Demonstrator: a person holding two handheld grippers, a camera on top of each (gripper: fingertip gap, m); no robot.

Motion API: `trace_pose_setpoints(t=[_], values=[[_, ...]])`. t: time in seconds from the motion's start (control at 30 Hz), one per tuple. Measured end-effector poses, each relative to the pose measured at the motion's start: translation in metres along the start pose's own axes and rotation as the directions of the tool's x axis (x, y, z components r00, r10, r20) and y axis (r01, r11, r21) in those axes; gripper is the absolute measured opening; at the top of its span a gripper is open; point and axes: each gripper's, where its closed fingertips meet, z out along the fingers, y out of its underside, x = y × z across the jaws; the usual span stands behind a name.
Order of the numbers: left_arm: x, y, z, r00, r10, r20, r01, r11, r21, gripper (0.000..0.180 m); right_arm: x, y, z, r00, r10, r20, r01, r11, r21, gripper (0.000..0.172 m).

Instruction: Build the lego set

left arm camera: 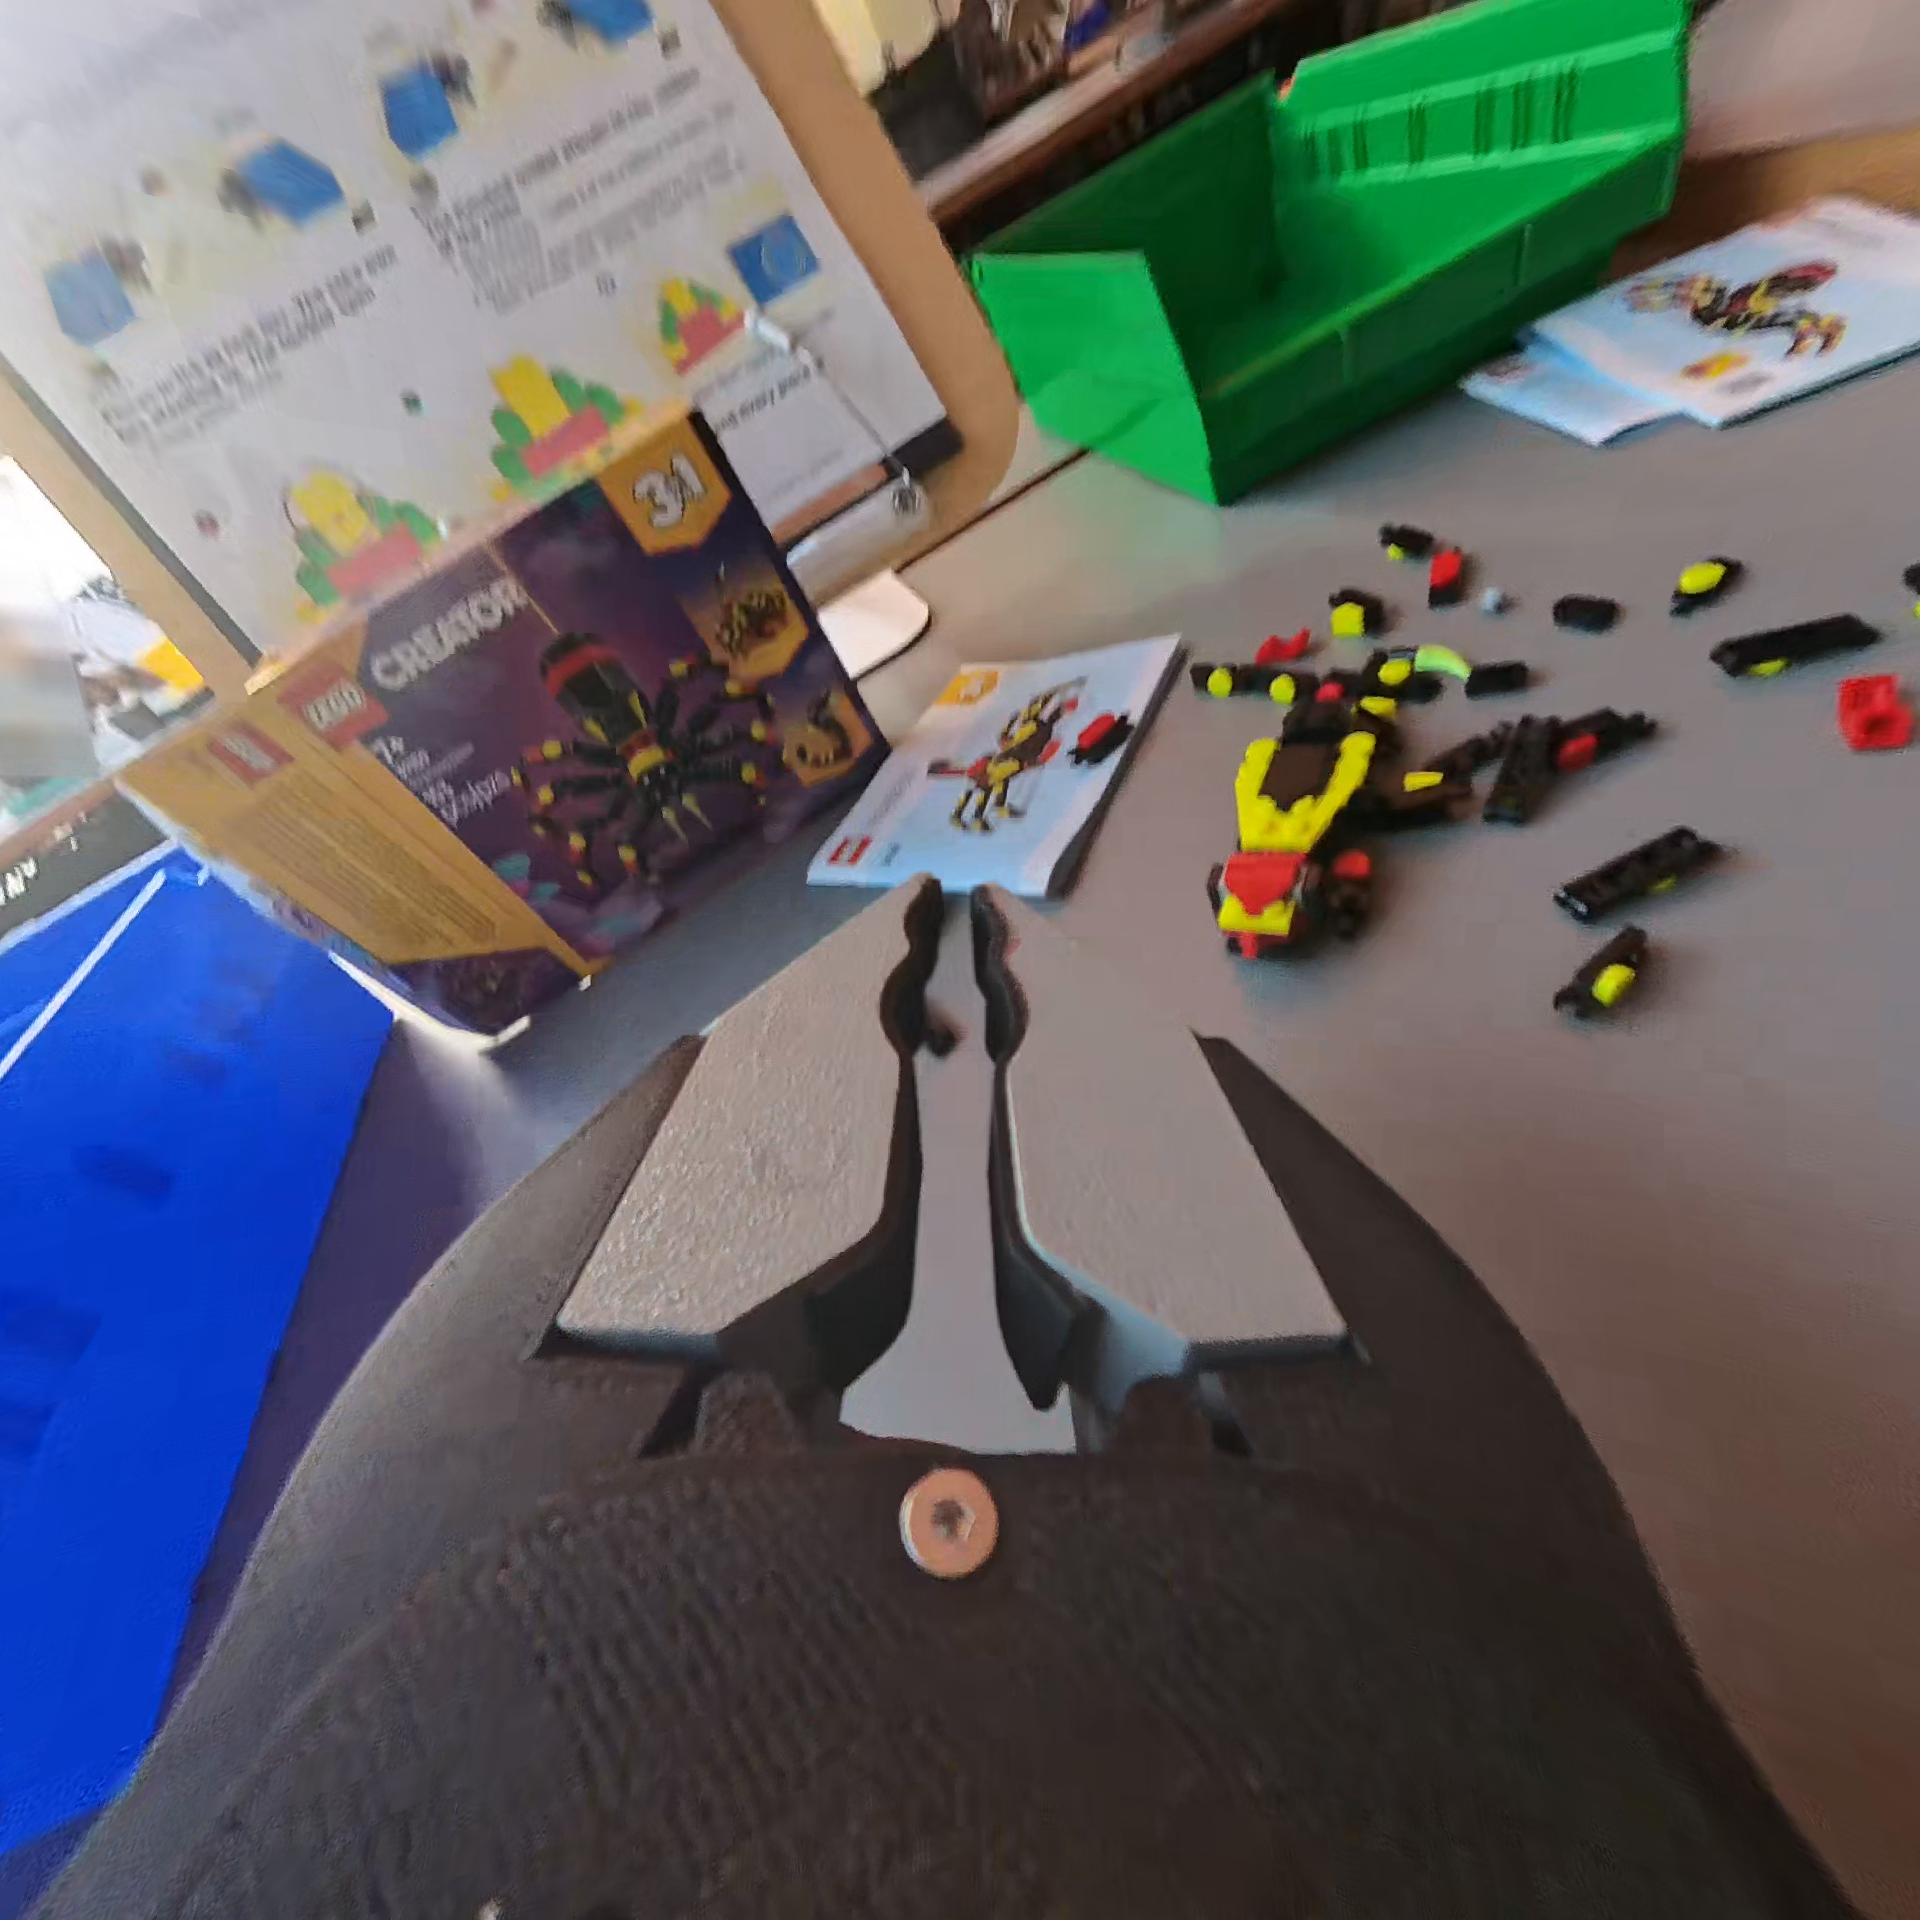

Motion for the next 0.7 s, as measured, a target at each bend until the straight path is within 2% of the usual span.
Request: trace_pose_setpoints(t=[0.13, 0.23, 0.37, 0.47, 0.7], values=[[-0.006, 0.017, 0.004, 0.998, -0.069, -0.001, 0.068, 0.991, -0.116, 0.014, 0.0, 0.002, -0.007, 1.0, 0.014, 0.005, -0.014, 1.0, -0.008, 0.003], [0.005, 0.025, 0.014, 0.998, -0.014, -0.057, 0.003, 0.983, -0.185, 0.019, -0.001, -0.003, -0.004, 0.999, 0.033, 0.023, -0.034, 0.999, 0.017, 0.005], [0.009, 0.006, 0.029, 0.988, 0.155, 0.004, -0.154, 0.985, -0.077, 0.012, -0.008, -0.015, 0.003, 0.996, 0.048, 0.07, -0.053, 0.996, 0.068, 0.006], [0.007, -0.005, 0.051, 0.977, 0.206, 0.058, -0.204, 0.978, -0.041, 0.011, -0.017, -0.025, 0.017, 0.992, 0.038, 0.122, -0.052, 0.992, 0.112, 0.006], [0.009, -0.017, 0.102, 0.924, 0.377, 0.067, -0.379, 0.925, 0.014, 0.011, -0.032, -0.058, 0.091, 0.963, 0.086, 0.256, -0.138, 0.971, 0.196, 0.003]])
